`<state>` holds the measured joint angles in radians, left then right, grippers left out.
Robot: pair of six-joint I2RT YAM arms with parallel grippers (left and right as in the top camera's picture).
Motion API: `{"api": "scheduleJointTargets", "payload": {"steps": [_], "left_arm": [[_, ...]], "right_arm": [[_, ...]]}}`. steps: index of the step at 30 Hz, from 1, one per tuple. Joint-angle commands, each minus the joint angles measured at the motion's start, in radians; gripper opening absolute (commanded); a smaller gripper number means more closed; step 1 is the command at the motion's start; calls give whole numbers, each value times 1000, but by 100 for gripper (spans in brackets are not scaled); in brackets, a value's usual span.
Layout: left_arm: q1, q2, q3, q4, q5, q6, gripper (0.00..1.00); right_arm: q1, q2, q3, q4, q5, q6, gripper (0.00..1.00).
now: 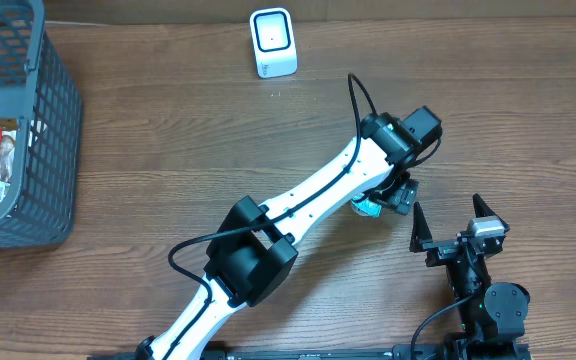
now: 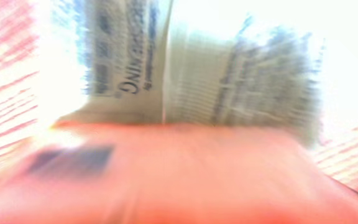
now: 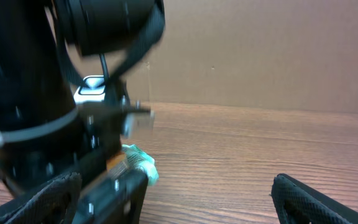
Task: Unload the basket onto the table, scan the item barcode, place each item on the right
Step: 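Carry the held packets with the left gripper to the table centre, then lower the left gripper and release the packets and green jar onto table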
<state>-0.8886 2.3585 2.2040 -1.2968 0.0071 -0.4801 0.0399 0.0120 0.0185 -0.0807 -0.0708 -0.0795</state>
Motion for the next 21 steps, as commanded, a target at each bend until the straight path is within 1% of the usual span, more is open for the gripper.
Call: {"api": "scheduleJointTargets", "payload": {"steps": [1,7,10,11,13,16,17,19,21], "left_arm": [[19,-14,128,-61,12,-5,100],[21,-14,282,-135,11,25,100],[31,-14,323,-157,11,36,100],[33,-14,327,-158,11,37,100],[44,-14,325,-163,11,39,93],[49,-14,317,-189,12,46,91],[50,-13,315,-202,13,68,89],[46,-13,297,-210,13,99,89],[39,-13,271,-207,12,100,89]], "right_arm": [[-2,-9,-11,3,5,-7,100],[-2,-9,-11,3,5,-7,100],[-2,-9,-11,3,5,-7,100],[-2,-9,-11,3,5,-7,100],[-2,-9,-11,3,5,-7,100],[-2,-9,-11,3,5,-7,100],[-2,-9,-11,3,5,-7,100],[-2,-9,-11,3,5,-7,100],[-2,-9,-11,3,5,-7,100]]}}
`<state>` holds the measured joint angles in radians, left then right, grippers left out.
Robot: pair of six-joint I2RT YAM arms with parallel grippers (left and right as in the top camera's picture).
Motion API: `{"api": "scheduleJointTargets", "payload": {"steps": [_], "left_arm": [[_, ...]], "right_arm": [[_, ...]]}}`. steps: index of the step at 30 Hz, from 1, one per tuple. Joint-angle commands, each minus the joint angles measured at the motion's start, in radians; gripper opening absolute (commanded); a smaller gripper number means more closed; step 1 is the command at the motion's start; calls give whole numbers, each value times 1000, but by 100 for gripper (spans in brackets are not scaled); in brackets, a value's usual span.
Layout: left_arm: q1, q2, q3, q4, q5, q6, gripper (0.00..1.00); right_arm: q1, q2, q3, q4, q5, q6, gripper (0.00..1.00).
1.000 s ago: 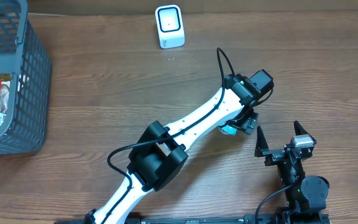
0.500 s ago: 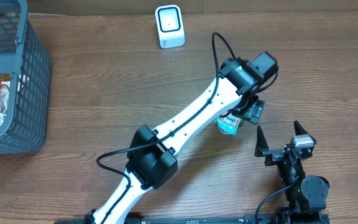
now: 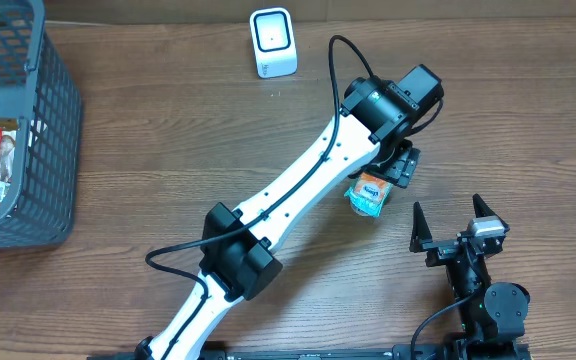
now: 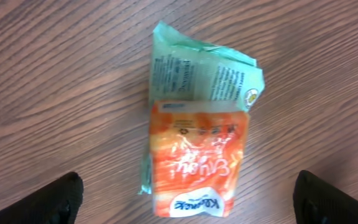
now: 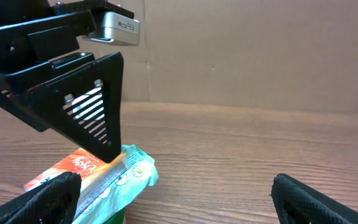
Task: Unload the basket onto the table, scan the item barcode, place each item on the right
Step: 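Lower the left gripper and release the packets and green jar onto table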
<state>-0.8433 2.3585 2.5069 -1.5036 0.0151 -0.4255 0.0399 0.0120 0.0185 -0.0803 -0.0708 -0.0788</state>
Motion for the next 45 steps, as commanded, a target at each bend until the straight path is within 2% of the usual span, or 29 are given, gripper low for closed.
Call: {"api": "scheduleJointTargets", "payload": {"steps": [1,6,11,15,19,20,22,24,28,38,45], "left_arm": [[-8,-13,-47,6,4,46,89],[-18,-13,-172,115,6,45,89],[-18,-13,-207,153,12,45,73],[-20,-13,-210,155,11,45,68],[-32,-13,-238,175,11,44,70],[-35,-13,-245,182,11,45,66],[-36,-13,-251,192,11,45,47],[-36,-14,-248,192,11,45,38],[-25,-14,-225,179,12,45,38],[41,-14,-16,35,9,44,37],[133,-14,-15,-74,-55,-3,37]], "right_arm": [[-2,-9,-11,3,5,-8,100],[-2,-9,-11,3,5,-8,100],[-2,-9,-11,3,5,-8,100],[-2,-9,-11,3,5,-8,100],[-2,-9,-11,3,5,-8,100],[-2,-9,-11,3,5,-8,100],[-2,-9,-11,3,5,-8,100],[-2,-9,-11,3,5,-8,100],[-2,-9,-11,3,5,-8,100],[-2,-9,-11,3,5,-8,100],[-2,-9,-11,3,5,-8,100]]}}
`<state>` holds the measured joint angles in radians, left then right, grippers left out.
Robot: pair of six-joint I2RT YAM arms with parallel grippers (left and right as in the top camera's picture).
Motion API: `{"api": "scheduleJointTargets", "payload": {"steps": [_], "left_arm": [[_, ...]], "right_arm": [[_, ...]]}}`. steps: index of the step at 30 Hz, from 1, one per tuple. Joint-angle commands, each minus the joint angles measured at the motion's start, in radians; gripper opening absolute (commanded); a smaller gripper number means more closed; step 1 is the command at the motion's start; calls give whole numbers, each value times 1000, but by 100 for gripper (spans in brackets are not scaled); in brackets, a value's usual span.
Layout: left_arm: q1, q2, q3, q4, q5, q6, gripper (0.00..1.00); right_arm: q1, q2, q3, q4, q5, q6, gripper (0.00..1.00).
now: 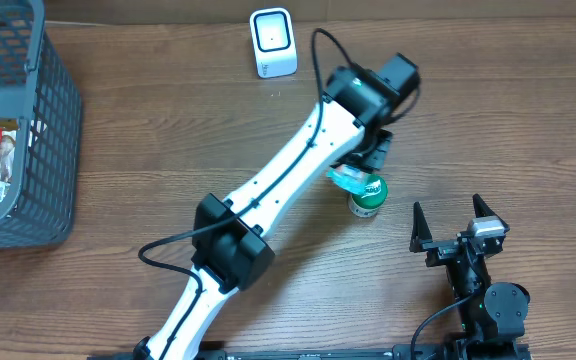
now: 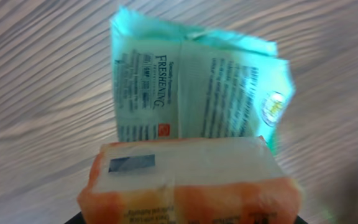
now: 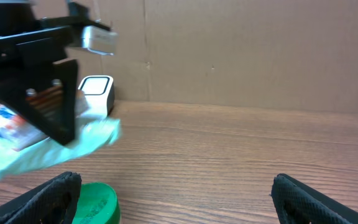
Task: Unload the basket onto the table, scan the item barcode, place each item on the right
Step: 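Lower the left gripper and release the packets and green jar onto table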
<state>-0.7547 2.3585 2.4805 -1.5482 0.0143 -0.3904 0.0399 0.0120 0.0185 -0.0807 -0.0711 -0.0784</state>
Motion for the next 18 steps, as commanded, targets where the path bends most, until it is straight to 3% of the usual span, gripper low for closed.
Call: {"api": "scheduleJointTargets", "payload": {"steps": [1,12,18], "left_arm": [[53,-14,7,-42,-71,-49,38],[56,-13,-177,-23,-145,-86,39],[53,-13,-313,-13,-114,-90,40]], "right_arm": [[-2,-9,-11,3,5,-8,100],[-2,-9,-11,3,5,-8,100],[-2,-9,-11,3,5,-8,100]]}}
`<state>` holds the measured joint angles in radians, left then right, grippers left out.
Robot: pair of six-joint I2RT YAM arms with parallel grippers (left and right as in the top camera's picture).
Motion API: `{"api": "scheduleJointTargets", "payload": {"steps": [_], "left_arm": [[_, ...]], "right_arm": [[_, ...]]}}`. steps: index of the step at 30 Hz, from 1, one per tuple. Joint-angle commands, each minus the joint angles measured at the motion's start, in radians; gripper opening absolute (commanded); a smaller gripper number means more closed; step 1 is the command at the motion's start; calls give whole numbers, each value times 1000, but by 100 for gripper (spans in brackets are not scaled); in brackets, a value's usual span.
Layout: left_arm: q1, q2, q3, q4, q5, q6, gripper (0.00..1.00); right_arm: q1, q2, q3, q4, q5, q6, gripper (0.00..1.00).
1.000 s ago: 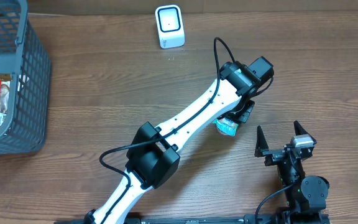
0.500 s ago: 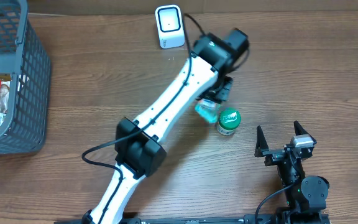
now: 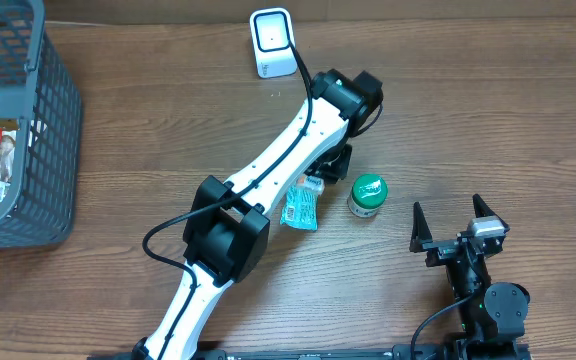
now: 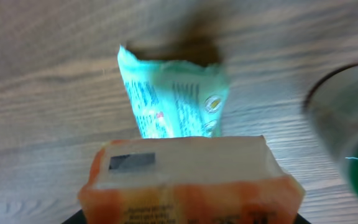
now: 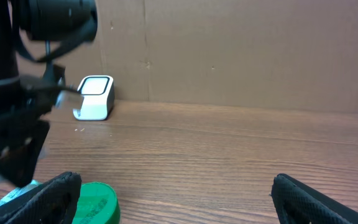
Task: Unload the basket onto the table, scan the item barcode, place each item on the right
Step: 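Lower the left gripper and release the packets and green jar onto table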
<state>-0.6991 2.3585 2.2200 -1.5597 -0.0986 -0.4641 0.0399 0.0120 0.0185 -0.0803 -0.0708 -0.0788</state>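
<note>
My left gripper (image 3: 326, 172) is shut on an orange and white snack packet (image 4: 191, 174), which fills the bottom of the left wrist view and hides the fingers. A teal packet (image 4: 173, 99) shows smaller beyond it and appears to lie on the wood (image 3: 300, 207), apart from the orange one. The white barcode scanner (image 3: 272, 42) stands at the table's far edge, facing the arms; it also shows as the scanner (image 5: 95, 98) in the right wrist view. My right gripper (image 3: 458, 228) stands open and empty near the front edge.
A green-lidded can (image 3: 368, 195) stands just right of the left gripper and the teal packet, as the can (image 5: 95, 200) by my right gripper's left finger. A grey wire basket (image 3: 28, 150) holding several packets sits at the far left. A cardboard wall (image 5: 241, 50) backs the table.
My left gripper has moved left and toward the scanner side of the can, still holding the orange packet. The teal packet, then right against the orange one, now sits on the table below.
The left gripper was first low beside the can, close on the packets. Then it stood open above the orange and teal packets resting on the can. Then it held them above the can. Now only the orange one is in the jaws. The right gripper stayed open.
</note>
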Motion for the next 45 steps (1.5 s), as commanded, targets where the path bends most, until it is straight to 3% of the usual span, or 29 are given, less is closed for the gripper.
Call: {"api": "scheduleJointTargets", "payload": {"steps": [1,9,12,27,34,43,45], "left_arm": [[-2,-13,-82,5,-5,-24,41],[-2,-13,-205,121,60,-30,50],[0,-14,-188,109,67,-30,47],[10,-14,-129,100,175,-29,45],[10,-16,-128,153,284,-2,37],[59,-79,16,96,271,8,42],[59,-93,16,42,198,11,42]], "right_arm": [[-2,-9,-11,3,5,-8,100],[-2,-9,-11,3,5,-8,100],[-2,-9,-11,3,5,-8,100],[-2,-9,-11,3,5,-8,100],[-2,-9,-11,3,5,-8,100],[-2,-9,-11,3,5,-8,100],[-2,-9,-11,3,5,-8,100]]}}
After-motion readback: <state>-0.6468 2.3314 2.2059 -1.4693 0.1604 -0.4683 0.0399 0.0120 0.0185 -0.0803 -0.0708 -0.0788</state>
